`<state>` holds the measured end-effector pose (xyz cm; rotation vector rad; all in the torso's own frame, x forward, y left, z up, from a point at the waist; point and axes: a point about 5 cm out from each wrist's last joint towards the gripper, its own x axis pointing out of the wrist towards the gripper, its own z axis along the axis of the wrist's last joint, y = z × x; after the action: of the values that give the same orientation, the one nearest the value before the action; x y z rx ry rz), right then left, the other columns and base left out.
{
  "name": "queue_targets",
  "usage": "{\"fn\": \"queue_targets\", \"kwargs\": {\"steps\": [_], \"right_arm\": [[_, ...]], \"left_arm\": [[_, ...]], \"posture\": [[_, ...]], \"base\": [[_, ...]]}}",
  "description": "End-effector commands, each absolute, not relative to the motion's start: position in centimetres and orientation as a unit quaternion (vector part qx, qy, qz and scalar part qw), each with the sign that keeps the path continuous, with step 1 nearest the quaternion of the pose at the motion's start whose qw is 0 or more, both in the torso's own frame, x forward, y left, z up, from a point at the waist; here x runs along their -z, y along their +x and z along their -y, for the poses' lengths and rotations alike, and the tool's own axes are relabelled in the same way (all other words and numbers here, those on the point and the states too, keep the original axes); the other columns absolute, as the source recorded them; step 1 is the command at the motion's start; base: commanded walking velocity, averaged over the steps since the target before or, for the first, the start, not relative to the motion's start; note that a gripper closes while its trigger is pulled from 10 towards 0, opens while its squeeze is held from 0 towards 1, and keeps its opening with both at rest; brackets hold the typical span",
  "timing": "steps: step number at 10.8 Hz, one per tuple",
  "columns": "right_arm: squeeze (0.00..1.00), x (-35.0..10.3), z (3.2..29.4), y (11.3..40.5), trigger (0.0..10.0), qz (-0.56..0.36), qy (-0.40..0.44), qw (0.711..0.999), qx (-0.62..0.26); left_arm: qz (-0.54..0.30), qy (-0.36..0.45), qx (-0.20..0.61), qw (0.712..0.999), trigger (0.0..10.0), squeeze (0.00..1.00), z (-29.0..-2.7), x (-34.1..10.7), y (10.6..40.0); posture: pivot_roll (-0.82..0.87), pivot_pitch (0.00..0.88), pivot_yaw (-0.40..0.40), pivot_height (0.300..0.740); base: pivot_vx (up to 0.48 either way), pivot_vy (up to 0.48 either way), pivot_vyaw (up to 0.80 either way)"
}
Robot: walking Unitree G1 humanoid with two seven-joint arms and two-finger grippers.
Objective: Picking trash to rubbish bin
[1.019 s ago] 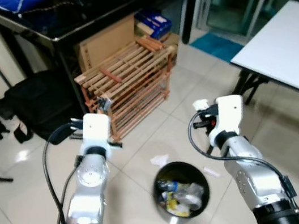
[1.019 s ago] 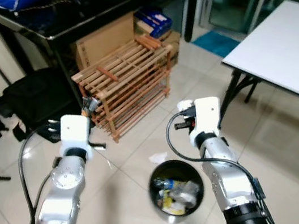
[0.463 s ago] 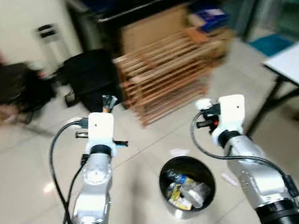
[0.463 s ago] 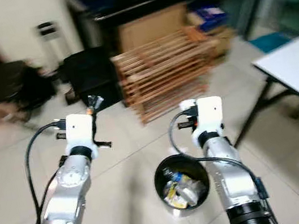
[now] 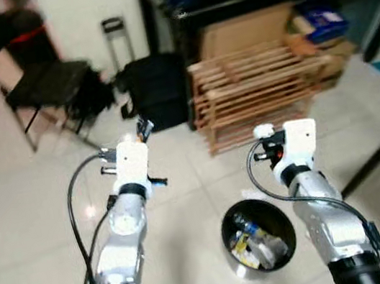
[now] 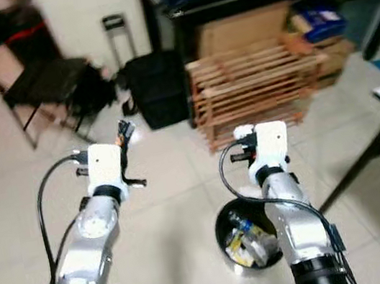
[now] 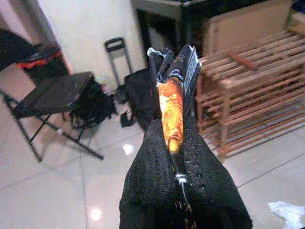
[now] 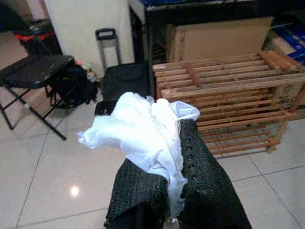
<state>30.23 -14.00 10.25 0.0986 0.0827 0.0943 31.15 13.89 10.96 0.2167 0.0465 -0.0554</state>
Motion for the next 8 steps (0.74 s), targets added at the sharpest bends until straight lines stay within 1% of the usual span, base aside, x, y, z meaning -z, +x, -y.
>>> {"fn": "queue_targets", "kwargs": {"steps": [1,4,8], "right_arm": [[0.0,-10.22,13.99,30.22,10.0,-0.045,0.053,0.996,-0.047],[0.0,-10.14,13.97,30.24,10.0,-0.049,0.052,0.996,-0.049],[0.0,-10.06,13.93,30.23,10.0,-0.052,0.051,0.996,-0.051]], "left_arm": [[-0.023,0.104,0.023,0.994,10.0,0.0,-14.01,-11.12,31.28],[-0.024,0.101,0.016,0.994,10.0,0.0,-14.22,-11.13,31.33],[-0.017,0.112,0.029,0.993,10.0,0.0,-13.77,-11.22,31.28]], "posture": [[-0.02,0.075,-0.038,0.74],[-0.02,0.075,-0.039,0.74],[-0.02,0.075,-0.039,0.74]], "base": [[0.0,0.0,0.0],[0.346,0.0,0.0],[0.0,0.0,0.0]]}}
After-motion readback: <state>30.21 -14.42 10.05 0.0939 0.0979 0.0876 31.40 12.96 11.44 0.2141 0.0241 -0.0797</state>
